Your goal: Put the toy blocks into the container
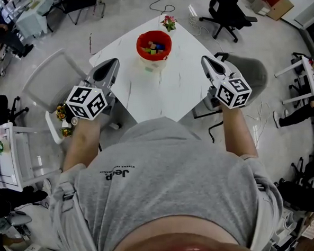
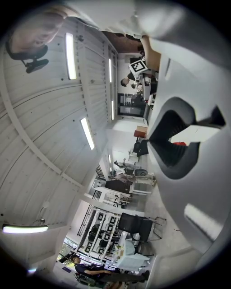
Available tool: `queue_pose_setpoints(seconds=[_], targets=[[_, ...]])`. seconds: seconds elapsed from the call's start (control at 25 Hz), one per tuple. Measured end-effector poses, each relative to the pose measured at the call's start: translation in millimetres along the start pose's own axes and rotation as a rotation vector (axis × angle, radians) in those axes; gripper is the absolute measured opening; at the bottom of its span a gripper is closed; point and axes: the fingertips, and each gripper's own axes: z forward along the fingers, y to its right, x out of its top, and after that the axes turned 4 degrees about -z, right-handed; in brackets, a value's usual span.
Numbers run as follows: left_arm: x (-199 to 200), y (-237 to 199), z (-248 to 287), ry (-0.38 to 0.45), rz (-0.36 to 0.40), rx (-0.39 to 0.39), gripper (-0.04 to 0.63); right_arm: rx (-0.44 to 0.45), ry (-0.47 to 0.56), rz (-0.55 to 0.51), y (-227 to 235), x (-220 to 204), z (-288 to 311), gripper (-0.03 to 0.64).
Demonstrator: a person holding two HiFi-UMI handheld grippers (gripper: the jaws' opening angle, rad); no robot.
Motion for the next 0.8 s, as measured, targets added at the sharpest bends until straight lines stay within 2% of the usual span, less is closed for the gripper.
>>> queue_pose_setpoints(seconds=[0.8], targets=[[-3, -7, 0, 0.0, -0.01, 0.015, 0.057, 0.031, -0.007, -0.03, -2, 1, 14, 0.002]])
